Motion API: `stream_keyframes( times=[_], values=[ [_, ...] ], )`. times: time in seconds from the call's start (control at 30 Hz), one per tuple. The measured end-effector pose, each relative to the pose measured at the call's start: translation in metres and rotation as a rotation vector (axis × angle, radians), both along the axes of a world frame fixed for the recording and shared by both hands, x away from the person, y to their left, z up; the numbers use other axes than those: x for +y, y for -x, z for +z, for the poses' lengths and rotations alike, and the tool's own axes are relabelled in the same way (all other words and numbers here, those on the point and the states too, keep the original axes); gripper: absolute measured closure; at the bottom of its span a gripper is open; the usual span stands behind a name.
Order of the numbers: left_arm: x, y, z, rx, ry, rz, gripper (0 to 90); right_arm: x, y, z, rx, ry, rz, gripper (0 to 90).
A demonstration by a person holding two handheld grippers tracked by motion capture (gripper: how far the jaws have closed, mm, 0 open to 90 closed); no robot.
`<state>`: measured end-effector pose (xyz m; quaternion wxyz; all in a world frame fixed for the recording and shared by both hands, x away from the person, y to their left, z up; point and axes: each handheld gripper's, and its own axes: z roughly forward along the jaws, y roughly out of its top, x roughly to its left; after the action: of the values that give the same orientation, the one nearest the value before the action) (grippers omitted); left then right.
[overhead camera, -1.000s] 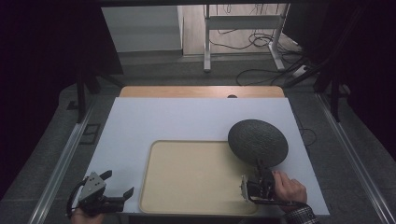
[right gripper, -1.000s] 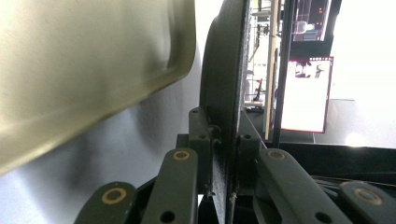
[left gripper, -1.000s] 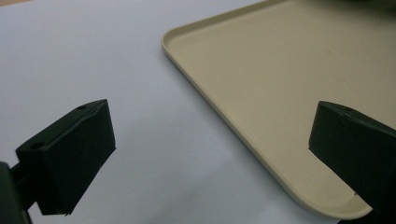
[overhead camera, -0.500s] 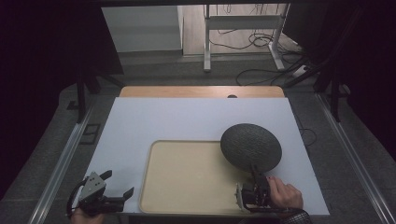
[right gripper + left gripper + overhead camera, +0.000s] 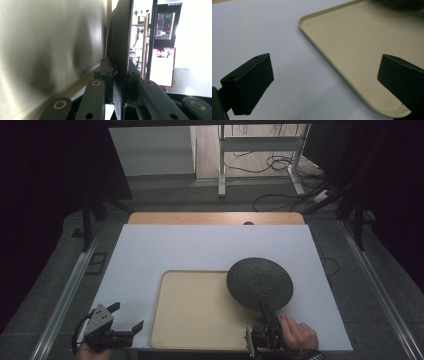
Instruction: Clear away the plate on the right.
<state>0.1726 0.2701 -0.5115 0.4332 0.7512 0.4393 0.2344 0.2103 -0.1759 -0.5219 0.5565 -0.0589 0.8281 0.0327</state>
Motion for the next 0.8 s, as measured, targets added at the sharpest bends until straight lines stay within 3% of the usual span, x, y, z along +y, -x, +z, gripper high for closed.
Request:
stream_keyframes(
  times=[0.37,0.47,0.8],
  values=[
    [0.0,0.0,0.0,-0.001,0.0,-0.001,0.1,0.015,0.009,-0.006,-0.006,-0.028,0.089,81.2],
    [0.0,0.0,0.0,0.0,-0.002,-0.002,0.1,0.021,0.014,-0.003,0.016,-0.002,0.074,81.2],
    [0.0,0.0,0.001,-0.004,0.001,-0.002,0.2,0.036,0.022,-0.009,0.018,-0.018,0.142,81.0]
  ],
)
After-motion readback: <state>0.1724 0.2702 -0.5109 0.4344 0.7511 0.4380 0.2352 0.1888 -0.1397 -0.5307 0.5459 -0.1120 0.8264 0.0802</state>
